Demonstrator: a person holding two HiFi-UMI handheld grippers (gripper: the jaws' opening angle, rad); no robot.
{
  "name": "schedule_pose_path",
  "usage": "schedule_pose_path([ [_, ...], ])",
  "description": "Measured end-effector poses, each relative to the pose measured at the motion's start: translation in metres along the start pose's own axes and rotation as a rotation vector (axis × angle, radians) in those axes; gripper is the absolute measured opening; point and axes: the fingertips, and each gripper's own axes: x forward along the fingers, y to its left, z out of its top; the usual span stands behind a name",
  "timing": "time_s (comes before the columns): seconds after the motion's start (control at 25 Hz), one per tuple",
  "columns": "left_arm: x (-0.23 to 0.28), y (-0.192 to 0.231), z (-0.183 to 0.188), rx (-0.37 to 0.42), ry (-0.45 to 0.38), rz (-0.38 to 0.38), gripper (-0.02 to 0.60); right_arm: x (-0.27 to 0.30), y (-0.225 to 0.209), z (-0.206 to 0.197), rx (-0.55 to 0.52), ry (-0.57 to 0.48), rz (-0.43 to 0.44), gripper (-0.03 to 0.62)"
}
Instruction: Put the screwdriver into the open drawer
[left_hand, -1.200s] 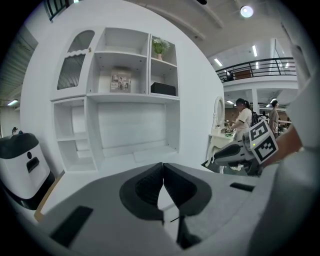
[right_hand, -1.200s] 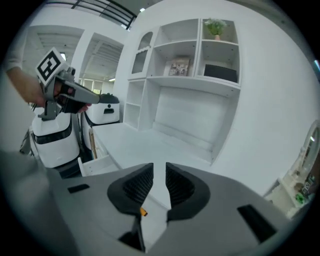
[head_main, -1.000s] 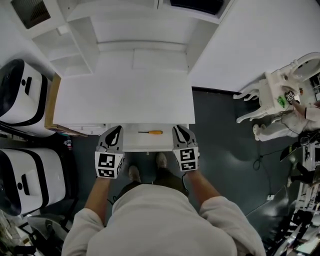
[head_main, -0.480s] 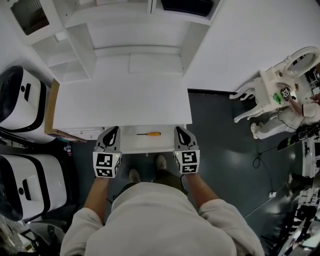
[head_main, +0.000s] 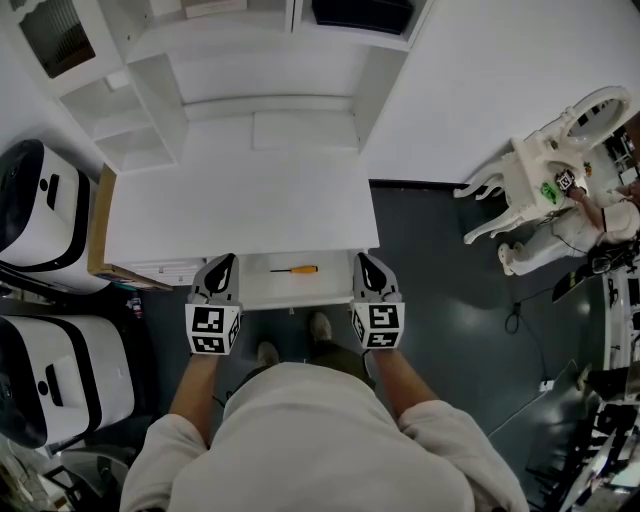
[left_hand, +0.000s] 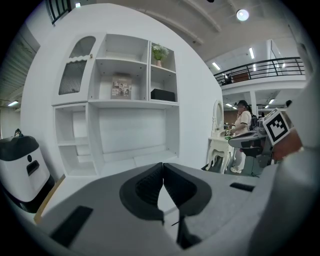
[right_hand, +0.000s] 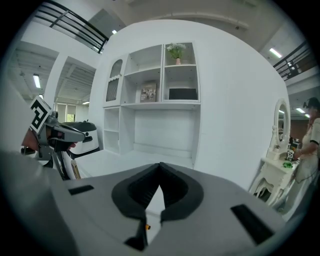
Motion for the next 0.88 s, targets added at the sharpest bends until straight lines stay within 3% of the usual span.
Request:
schedule_pose_path([
  [0.88, 0.0074, 0.0009, -0.0023, 0.003, 0.013, -0.005, 0.006, 0.0085, -0.0014, -0.0028, 0.020, 0.009, 0.013, 0.003],
])
